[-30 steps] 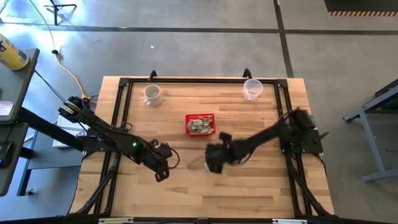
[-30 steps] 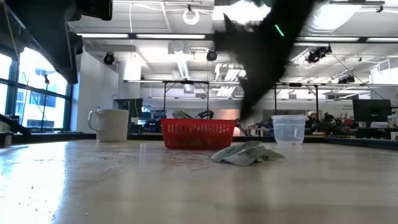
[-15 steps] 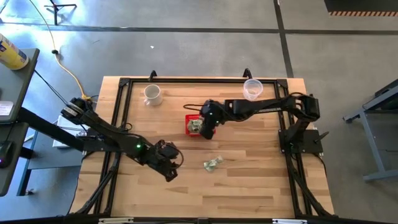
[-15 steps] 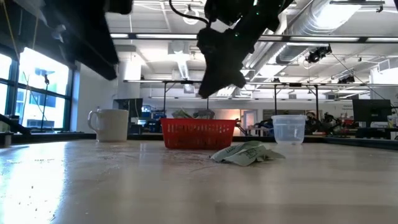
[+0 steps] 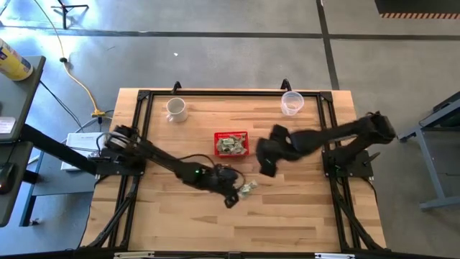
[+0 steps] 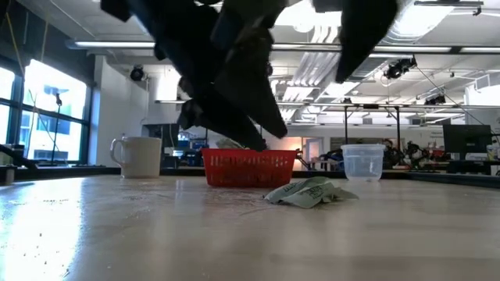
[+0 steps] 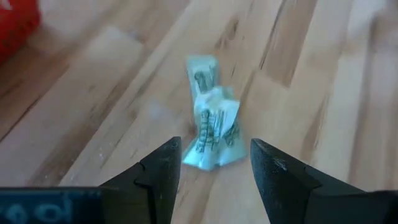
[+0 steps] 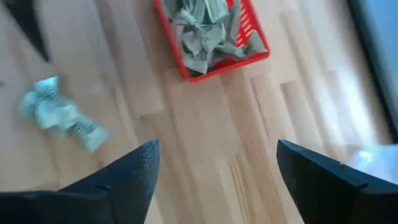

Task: Pick and place items into bin
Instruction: Put the stevia packet into the red bin

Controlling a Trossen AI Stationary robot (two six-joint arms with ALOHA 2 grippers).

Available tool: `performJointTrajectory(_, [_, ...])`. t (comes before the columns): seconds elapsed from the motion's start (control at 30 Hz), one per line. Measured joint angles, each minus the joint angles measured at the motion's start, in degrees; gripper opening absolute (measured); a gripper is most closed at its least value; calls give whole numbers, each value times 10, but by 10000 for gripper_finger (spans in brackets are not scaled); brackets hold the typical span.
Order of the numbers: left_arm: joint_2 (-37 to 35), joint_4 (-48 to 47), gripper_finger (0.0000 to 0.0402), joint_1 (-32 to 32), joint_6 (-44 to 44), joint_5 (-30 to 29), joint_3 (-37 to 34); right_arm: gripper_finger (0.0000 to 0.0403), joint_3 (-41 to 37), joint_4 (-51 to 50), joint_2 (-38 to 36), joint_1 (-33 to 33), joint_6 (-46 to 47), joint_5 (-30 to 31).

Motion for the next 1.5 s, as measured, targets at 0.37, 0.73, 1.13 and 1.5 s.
performJointTrajectory(0.37, [149,-203,224,37,116,68,196,316,-56,-46,-61,185,232,91])
performJointTrajectory(0.73, [98,-312,27,73,171,97,211,316,-80,-29,-52,205,295,96])
performJointTrajectory(1.13, [58,-214,155,78,281,144,197,316,-80,-34,-56,210,263,107])
performJointTrajectory(1.5, [129,-145,337,81,431,127,197,316,-80,-55,-54,242,341,100])
